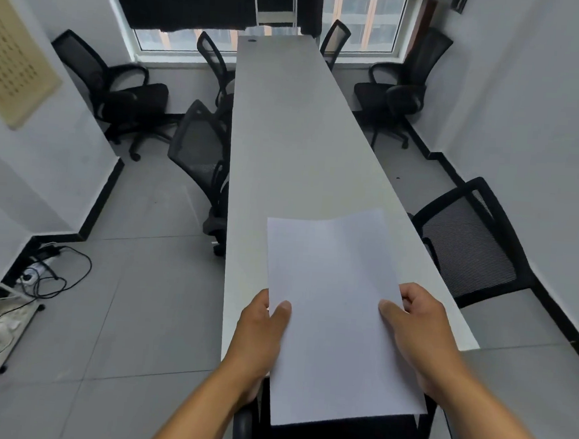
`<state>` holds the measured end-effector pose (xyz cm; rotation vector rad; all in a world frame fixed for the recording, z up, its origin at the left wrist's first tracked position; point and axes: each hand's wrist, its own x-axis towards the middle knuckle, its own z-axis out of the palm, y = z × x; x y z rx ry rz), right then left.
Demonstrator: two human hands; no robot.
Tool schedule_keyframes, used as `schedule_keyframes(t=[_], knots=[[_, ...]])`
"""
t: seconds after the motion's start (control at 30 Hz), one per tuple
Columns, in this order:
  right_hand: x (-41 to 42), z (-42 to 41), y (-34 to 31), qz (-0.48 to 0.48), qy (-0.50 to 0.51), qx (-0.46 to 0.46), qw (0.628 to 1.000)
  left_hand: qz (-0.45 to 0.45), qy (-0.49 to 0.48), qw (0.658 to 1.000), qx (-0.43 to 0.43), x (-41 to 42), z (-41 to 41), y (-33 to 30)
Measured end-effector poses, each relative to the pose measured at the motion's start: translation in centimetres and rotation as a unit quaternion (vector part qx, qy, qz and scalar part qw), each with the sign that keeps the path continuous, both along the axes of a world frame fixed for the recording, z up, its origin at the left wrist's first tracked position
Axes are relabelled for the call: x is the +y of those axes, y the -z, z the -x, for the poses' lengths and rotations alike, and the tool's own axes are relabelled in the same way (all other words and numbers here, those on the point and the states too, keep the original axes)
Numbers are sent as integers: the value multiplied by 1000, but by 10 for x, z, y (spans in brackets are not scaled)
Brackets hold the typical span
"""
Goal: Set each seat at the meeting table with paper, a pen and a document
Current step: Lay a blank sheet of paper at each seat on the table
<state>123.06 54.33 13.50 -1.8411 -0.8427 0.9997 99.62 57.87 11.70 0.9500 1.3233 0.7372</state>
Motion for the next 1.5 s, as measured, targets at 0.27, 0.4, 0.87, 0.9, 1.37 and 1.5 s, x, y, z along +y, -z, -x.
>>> schedule_keyframes(t=[0.27,0.4,0.87,0.9,1.37,1.5], knots=[[15,-37,77,30,-29,-18,999,63,-41,997,-6,-4,-34,60],[22,-63,113,47,2,-18,999,101,-63,993,-18,-5,-53,84],[35,-105,174,97,-5,43,994,143,-82,986,24,14,-75,121],[36,-106,173,92,-11,51,994,143,-80,986,25,13,-74,122],[38,-130,191,110,-10,-104,988,136,-132,981,37,9,-52,130],[43,-145,197,127,-11,-186,974,132,-153,978,47,10,-38,133]])
